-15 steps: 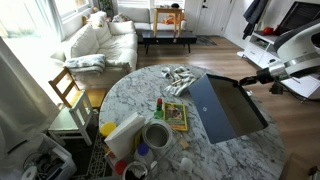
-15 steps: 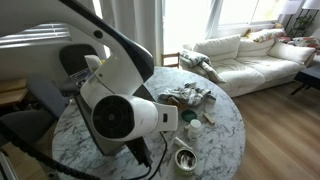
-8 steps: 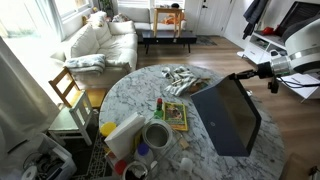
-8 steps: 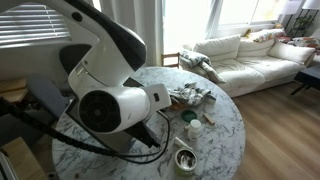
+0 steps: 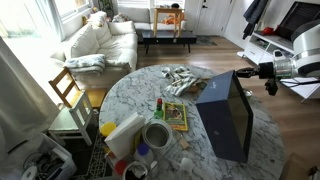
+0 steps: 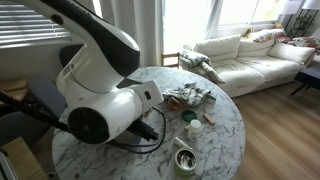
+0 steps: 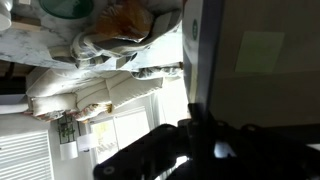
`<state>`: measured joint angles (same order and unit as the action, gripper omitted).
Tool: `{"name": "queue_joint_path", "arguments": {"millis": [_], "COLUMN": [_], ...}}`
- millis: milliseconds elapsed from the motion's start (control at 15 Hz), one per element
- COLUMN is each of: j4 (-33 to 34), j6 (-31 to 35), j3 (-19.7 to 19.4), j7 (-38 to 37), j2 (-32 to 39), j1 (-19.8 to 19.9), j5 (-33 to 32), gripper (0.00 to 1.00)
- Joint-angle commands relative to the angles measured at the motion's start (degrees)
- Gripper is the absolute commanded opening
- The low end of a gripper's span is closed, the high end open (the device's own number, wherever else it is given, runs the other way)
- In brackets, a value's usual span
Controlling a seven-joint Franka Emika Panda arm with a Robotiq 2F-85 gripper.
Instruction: Flip the blue box and place it upside down on the table
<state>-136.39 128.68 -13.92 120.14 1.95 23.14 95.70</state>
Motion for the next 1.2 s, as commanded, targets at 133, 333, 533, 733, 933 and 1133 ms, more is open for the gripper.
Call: {"name": "queue_joint_path", "arguments": {"millis": [133,333,533,733,933,1133], "j4": [-0.09,0.13,-0.53,-1.8,-2.91,-3.67], "j6": [-0.05,-2.83,-7.25,-13.27,-18.06,-22.64], "j3": [-1.88,-2.48,-3.38,-4.38,-5.44,-6.45], "j7": [-0.22,1.01,2.62,6.63,10.37,16.8], "j2": [-0.19,0.18,0.68,1.4,3.1,4.59], "j1": [-1.82,-1.57,-1.36,-1.04,-0.71,-0.48], "j5": [-0.11,1.37,2.15,5.56,8.3,9.87], "gripper": [0.04,0.01,0.01,0.01,0.01,0.01]}}
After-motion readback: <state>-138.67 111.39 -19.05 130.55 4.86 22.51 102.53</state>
